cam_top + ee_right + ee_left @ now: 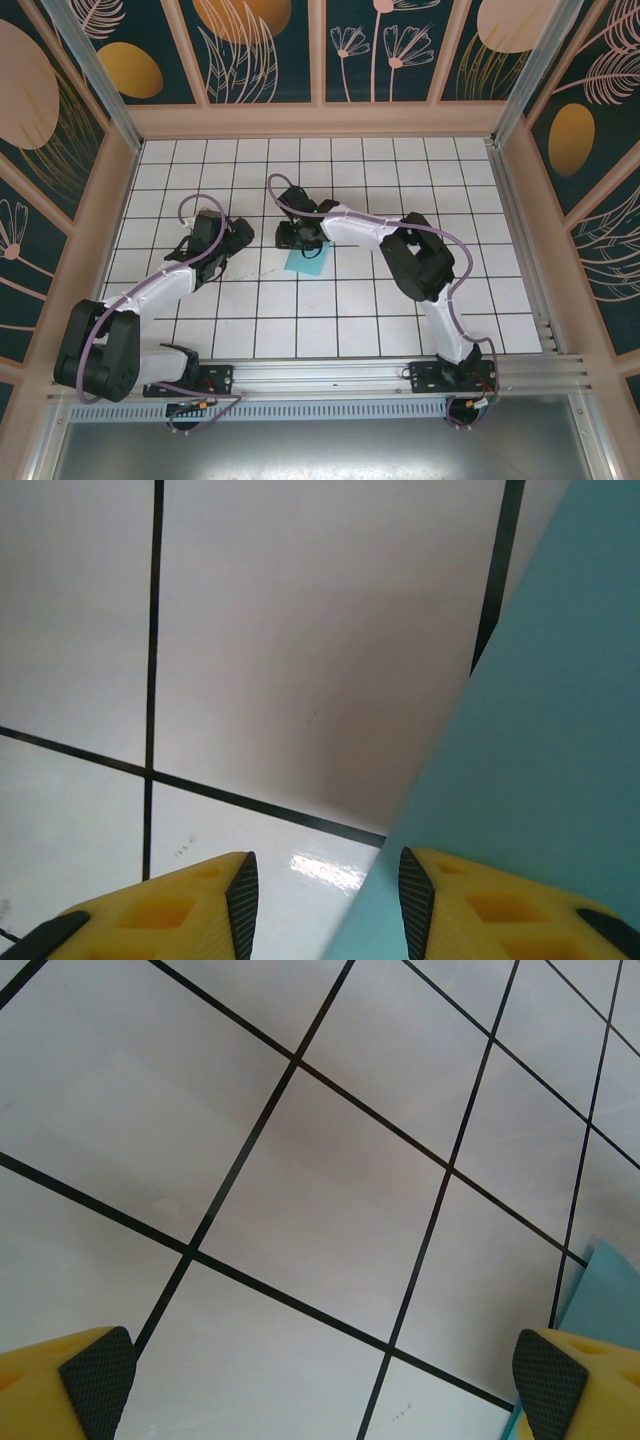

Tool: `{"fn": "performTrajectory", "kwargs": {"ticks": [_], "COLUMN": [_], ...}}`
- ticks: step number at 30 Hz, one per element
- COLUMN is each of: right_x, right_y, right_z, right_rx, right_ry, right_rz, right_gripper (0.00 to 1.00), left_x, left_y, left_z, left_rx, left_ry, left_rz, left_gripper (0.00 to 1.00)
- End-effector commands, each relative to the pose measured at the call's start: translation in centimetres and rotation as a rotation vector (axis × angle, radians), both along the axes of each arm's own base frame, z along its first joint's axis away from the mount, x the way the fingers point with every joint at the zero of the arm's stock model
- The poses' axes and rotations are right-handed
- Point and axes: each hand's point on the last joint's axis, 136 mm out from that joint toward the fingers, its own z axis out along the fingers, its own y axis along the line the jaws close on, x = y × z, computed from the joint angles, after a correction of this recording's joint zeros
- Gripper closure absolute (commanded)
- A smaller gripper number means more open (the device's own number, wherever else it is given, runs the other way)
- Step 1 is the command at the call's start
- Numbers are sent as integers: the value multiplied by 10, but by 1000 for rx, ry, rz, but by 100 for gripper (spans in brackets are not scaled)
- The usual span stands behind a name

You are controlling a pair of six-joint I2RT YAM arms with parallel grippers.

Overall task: Fold a paper plane with a square sheet of paper (pick it up from the middle)
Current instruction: Rotate the square sheet of paper at the center of the table.

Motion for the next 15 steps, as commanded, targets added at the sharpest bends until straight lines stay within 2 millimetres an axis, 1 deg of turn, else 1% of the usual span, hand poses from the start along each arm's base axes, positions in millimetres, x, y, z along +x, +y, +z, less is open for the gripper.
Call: {"fn": "performTrajectory", "kwargs": {"ticks": [1,6,10,13,15], "right_x": [-15,-35,-53,-66,-74], "right_y": [-2,-8,-22,-32,-34], "right_z": [-12,-23,-30,-27,-18], "right_rx": [-37,-48,-77,-79,-44], "right_ry": [37,57,59,46,27], "right_rz": [69,161,243,302,347], "right_gripper": [55,54,53,52,51], "left_x": [0,0,-1,-1,0], "left_y": [-2,-7,-13,-18,-24], "left_z": [1,0,-1,0,2], "left_rx": [-1,-11,-27,-41,-59], "left_ry": [-6,0,2,-2,-14], "left_rz": [-27,-61,-90,-121,-155], "left_gripper": [2,2,1,2,1]}}
